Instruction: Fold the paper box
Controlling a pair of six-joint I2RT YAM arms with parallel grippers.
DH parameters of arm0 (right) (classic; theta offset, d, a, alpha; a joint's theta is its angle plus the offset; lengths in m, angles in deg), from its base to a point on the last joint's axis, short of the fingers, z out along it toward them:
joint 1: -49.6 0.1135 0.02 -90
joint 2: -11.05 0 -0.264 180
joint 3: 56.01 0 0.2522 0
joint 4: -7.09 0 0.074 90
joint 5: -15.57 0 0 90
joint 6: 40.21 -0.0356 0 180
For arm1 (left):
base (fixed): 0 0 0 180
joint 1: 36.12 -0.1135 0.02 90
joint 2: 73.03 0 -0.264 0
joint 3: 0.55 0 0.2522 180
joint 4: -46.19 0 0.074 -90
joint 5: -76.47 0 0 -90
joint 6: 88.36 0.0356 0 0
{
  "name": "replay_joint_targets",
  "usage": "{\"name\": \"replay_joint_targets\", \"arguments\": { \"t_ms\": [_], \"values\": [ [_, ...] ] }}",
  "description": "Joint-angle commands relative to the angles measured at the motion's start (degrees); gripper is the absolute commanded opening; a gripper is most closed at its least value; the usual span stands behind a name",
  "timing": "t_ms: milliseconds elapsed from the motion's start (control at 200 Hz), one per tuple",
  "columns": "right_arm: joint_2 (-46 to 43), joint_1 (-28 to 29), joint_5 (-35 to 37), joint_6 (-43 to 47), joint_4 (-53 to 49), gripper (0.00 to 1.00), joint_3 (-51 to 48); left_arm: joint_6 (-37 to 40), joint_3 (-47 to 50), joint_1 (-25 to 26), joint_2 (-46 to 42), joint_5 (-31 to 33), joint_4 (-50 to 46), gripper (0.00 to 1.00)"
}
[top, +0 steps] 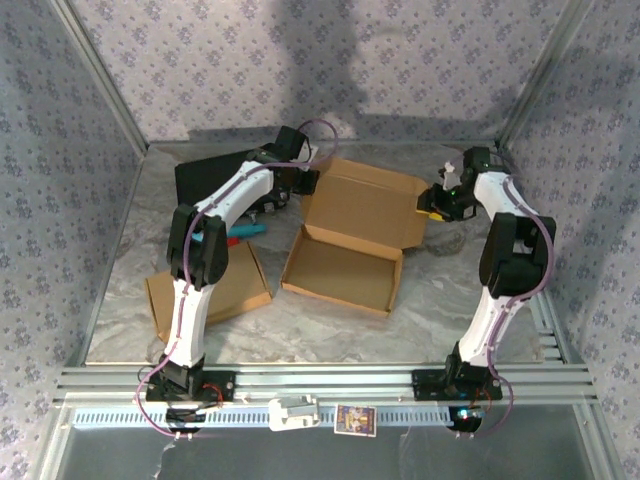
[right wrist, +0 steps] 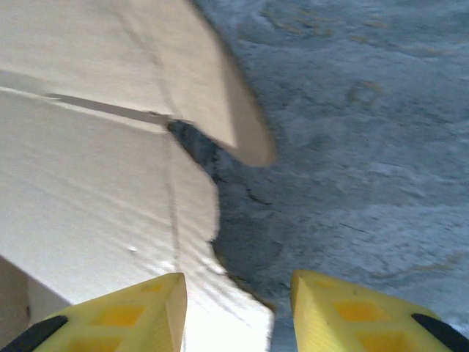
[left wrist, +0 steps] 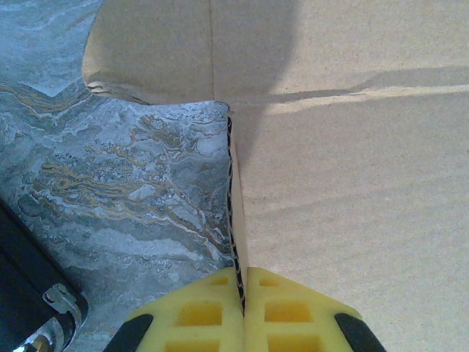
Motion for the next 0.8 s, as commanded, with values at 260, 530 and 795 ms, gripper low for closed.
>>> {"name": "replay_joint_targets", "arguments": {
  "t_ms": [260, 530, 795],
  "values": [
    [2.0, 1.3, -2.7, -0.2, -1.1, 0.27, 1.7, -0.6, -1.8, -0.1, -1.1, -0.6, 0.4, 0.04],
    [1.9, 3.9, 1.9, 0.2, -2.5, 0.20, 2.9, -1.6, -2.7, -0.2, -0.9, -0.8, 0.4, 0.04],
    [-4.5, 7.0, 15.2, -1.1, 2.8, 0.00, 0.0, -5.0, -0.9, -0.4, -2.1, -0.1, 3.8, 0.03]
  ]
}}
